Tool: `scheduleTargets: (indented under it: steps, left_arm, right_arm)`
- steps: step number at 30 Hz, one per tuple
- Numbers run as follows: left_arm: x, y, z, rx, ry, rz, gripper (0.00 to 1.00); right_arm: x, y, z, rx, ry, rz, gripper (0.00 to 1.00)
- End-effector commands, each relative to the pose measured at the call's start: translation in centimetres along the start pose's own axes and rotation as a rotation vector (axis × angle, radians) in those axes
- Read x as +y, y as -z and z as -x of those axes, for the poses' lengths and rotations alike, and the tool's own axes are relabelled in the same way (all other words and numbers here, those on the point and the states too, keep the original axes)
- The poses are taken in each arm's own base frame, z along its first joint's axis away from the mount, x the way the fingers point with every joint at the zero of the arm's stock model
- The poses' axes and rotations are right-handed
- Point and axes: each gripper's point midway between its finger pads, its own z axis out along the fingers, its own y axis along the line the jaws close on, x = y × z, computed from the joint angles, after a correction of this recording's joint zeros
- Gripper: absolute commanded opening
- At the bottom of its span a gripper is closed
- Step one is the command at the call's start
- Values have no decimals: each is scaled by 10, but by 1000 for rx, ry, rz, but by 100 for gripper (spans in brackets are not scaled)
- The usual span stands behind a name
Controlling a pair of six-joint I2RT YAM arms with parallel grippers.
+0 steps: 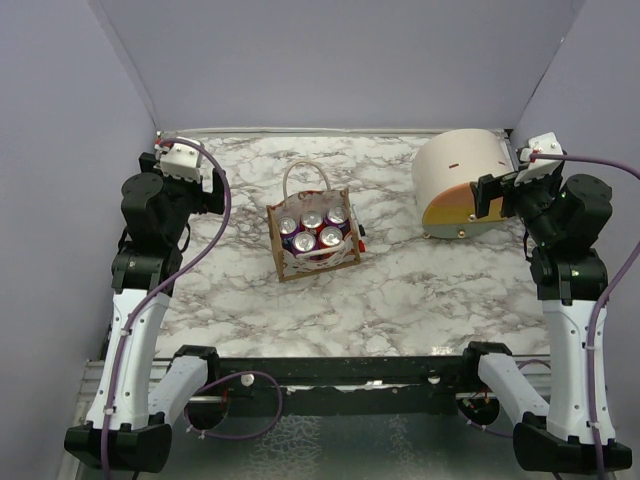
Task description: Place the beverage into the canvas bag
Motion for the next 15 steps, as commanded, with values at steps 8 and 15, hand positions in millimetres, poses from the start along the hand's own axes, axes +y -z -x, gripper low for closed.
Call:
scheduleTargets:
  steps: [8, 15]
  left_arm:
    - [10, 1, 14, -19, -15, 32, 99]
    - [10, -1, 13, -12, -17, 30, 99]
  right_arm:
    - [10, -2, -7, 26, 0, 63, 100]
    - [13, -2, -8, 27, 4, 77, 100]
